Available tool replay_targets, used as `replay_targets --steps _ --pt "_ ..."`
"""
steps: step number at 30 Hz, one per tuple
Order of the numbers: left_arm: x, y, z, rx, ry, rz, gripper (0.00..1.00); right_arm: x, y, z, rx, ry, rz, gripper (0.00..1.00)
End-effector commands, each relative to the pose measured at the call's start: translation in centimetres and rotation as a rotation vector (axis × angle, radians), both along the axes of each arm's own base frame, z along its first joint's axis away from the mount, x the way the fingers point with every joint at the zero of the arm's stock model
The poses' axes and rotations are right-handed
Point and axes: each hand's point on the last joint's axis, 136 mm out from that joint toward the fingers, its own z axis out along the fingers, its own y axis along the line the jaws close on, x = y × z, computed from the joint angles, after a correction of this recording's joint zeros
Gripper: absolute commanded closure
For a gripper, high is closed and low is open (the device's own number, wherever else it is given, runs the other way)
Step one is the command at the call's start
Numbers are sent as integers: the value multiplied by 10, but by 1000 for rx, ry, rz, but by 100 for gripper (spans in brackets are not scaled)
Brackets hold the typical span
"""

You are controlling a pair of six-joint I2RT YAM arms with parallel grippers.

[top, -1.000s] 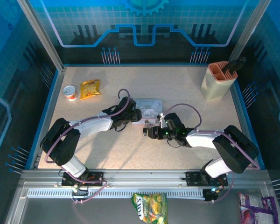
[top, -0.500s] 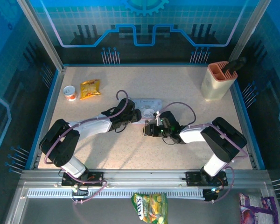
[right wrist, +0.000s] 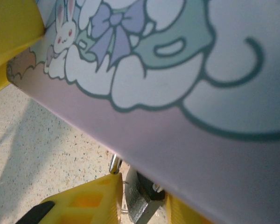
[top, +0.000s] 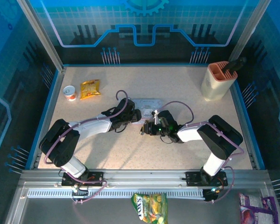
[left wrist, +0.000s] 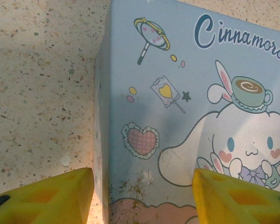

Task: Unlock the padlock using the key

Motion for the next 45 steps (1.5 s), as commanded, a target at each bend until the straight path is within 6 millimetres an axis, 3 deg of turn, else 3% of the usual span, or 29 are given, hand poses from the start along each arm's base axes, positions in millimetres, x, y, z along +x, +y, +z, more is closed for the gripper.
replay_targets --steps 1,13,21,27,34,45 --pt "-12 15 -24 45 72 31 42 -19 -7 -30 -98 107 -9 70" --pt "-13 18 -22 37 64 56 43 -23 -13 -50 -234 164 -66 69" --pt "-18 18 -23 26 66 80 45 -16 1 -39 -81 161 -121 64" --pt "-19 19 -23 26 64 111 45 -13 -1 -41 -129 148 -159 64" --pt "-21 24 -22 16 56 146 45 -11 -8 -47 -140 143 -205 73" --pt "-23 36 -23 57 42 175 45 -13 -18 -30 -120 93 -226 86"
